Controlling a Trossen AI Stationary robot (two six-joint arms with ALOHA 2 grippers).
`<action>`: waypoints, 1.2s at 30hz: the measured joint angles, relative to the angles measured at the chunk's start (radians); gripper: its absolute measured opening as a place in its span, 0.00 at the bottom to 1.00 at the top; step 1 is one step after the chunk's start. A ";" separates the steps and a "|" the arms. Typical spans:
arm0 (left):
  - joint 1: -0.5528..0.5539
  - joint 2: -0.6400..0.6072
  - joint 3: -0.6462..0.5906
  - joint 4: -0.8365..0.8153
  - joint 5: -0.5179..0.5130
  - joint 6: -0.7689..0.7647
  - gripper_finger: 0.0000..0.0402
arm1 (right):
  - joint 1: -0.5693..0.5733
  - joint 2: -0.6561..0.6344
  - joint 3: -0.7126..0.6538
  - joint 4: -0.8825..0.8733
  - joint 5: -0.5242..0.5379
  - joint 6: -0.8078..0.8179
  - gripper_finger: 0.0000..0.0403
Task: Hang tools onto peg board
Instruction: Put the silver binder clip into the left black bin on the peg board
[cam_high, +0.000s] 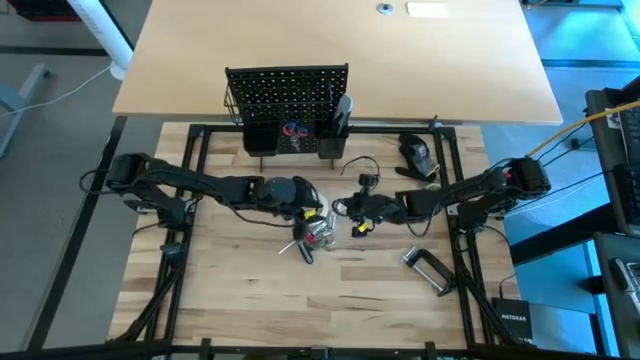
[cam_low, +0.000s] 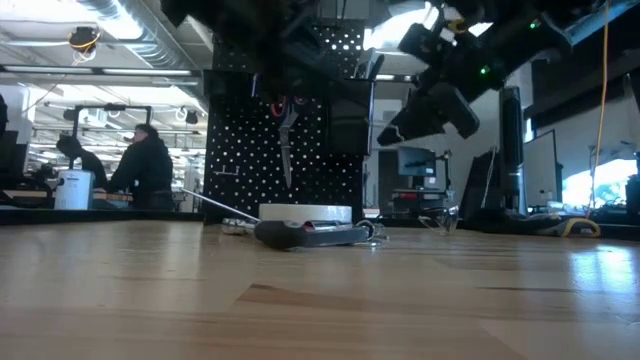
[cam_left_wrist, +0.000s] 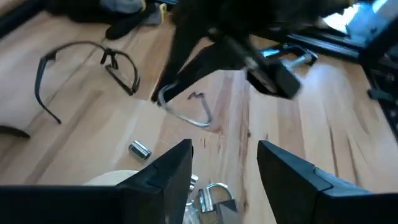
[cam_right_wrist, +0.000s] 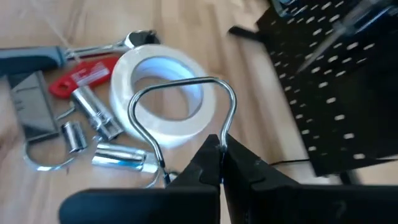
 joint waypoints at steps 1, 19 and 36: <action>0.003 0.012 0.000 0.019 -0.001 -0.026 0.43 | 0.011 0.000 0.000 0.008 0.030 -0.001 0.01; 0.020 0.102 -0.001 0.204 -0.020 -0.073 0.42 | 0.062 0.002 0.000 0.086 0.138 -0.056 0.01; 0.021 0.110 -0.001 0.213 -0.020 -0.011 0.22 | 0.063 0.002 0.000 0.128 0.105 -0.059 0.01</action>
